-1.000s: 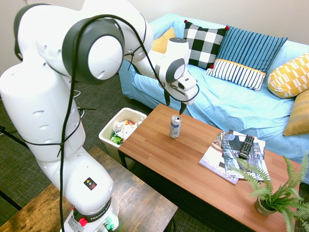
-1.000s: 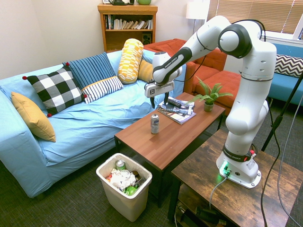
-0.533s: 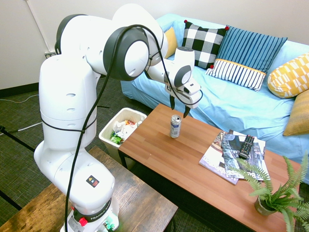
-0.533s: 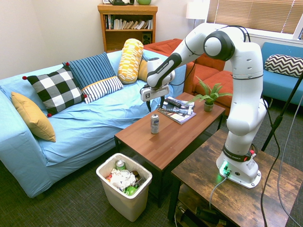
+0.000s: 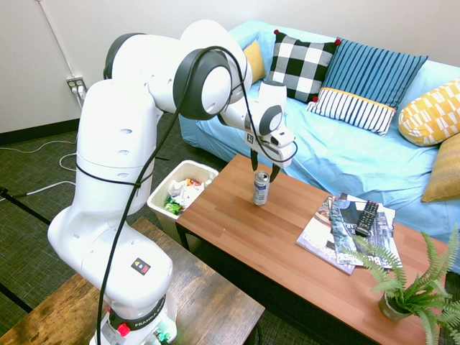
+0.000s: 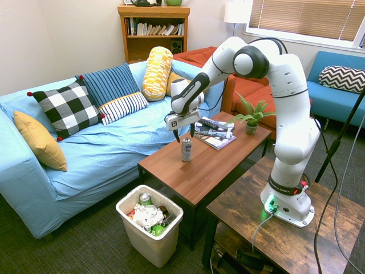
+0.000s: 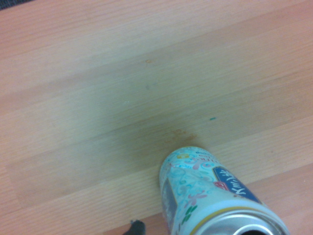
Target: Throw the can in the trash bin
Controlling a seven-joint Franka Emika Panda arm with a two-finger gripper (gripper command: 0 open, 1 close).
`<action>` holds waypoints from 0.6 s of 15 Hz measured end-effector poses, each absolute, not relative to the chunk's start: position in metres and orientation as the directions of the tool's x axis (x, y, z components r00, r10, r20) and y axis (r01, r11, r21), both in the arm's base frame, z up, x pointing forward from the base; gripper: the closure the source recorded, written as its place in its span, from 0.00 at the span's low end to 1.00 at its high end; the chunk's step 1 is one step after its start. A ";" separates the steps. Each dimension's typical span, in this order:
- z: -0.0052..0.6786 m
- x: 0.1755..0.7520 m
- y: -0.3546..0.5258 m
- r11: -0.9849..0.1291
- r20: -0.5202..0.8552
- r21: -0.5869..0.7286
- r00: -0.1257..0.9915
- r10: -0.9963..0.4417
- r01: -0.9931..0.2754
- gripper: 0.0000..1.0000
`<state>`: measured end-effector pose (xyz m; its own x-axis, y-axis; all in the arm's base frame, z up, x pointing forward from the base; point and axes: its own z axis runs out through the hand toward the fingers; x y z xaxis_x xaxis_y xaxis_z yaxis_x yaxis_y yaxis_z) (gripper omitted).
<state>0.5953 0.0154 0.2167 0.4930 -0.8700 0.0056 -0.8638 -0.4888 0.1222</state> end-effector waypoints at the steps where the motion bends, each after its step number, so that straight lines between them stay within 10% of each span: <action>1: 0.210 0.595 0.014 -0.486 0.002 0.131 0.490 -0.872 -0.864 0.00; 9: 0.185 0.606 0.015 -0.487 -0.037 0.177 0.489 -0.871 -0.855 0.00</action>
<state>0.6061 0.0153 0.1849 0.4890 -0.8715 -0.0371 -0.8551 -0.4874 0.1767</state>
